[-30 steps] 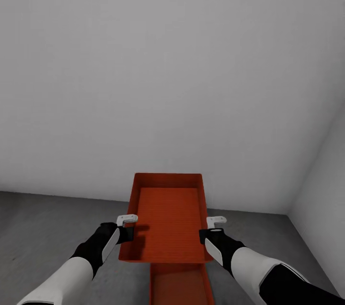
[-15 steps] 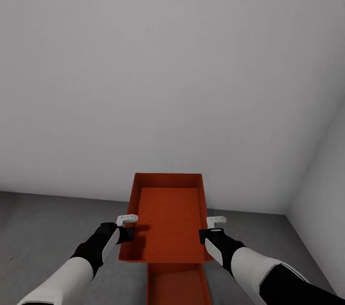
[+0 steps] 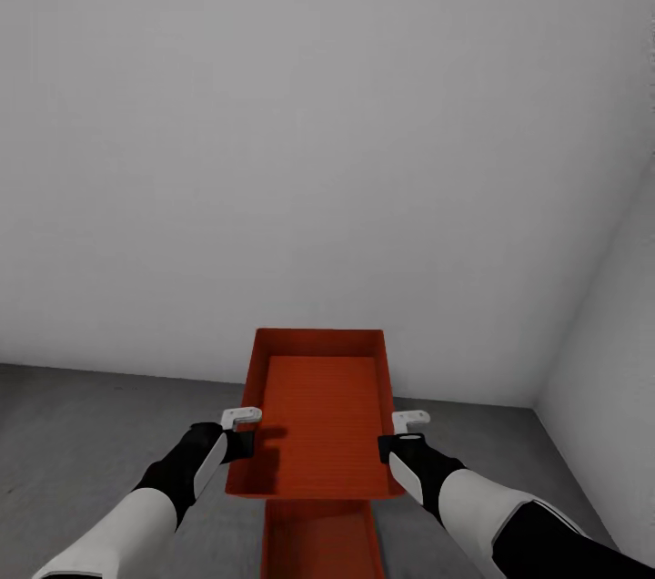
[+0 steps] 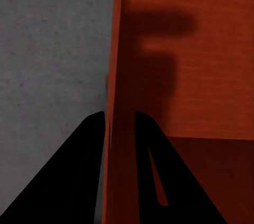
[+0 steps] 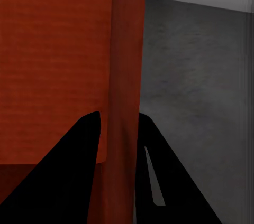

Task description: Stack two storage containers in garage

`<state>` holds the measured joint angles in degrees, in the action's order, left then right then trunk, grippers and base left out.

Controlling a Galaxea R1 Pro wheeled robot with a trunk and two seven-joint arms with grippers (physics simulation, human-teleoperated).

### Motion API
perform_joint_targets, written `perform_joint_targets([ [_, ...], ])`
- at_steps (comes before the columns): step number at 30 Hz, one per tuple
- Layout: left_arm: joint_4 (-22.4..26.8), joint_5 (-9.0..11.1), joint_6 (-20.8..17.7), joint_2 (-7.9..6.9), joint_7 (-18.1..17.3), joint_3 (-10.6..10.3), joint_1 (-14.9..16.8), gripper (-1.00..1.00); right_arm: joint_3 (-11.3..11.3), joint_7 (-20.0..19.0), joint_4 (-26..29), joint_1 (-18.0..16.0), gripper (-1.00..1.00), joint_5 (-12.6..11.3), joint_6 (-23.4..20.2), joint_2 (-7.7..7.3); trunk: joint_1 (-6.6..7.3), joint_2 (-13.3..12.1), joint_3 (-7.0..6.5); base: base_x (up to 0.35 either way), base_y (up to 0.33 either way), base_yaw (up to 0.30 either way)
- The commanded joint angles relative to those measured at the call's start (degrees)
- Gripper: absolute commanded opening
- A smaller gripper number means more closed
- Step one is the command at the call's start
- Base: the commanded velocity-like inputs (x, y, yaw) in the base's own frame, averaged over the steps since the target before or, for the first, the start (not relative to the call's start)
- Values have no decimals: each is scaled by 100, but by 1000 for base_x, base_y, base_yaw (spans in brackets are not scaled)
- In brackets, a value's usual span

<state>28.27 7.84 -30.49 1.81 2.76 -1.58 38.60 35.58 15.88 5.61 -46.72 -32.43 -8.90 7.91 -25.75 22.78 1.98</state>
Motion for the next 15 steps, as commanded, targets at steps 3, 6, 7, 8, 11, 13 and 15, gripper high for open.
perform_joint_targets([
  [3, 23, -213, -9, 3, 110, -26, 4, -100, 142, 46, -16, -8, -100, -79, -41, 0, -4, 14, 13, 0, -98, 0],
  [6, 24, -213, -9, 3, 110, -26, 6, -100, 142, 46, -16, -5, -100, -79, -41, 0, -4, 14, 13, 0, -29, 0],
  [7, 24, -213, -9, 3, 110, -26, 5, -100, 142, 46, -16, -5, -100, -79, -41, 0, -4, 14, 13, 0, -12, 0],
  [8, 25, -213, -9, 3, 110, -26, 4, -100, 142, 46, -16, -6, -100, -79, -41, 0, -4, 14, 13, 0, -8, 0],
  [11, 25, -213, -9, 3, 110, -26, 4, -100, 142, 41, -16, -5, -100, -79, -41, 0, -4, 14, 13, 0, -3, 0],
  [13, 24, -213, -9, 2, 110, -26, 4, -100, 142, 39, -16, -4, -100, -83, -41, 0, -4, 14, 13, 0, -1, 0],
  [15, 27, -213, -9, 3, 110, -26, 4, -100, 142, 38, -16, -7, -100, -86, -41, 0, -4, 14, 13, 0, 0, 0],
])
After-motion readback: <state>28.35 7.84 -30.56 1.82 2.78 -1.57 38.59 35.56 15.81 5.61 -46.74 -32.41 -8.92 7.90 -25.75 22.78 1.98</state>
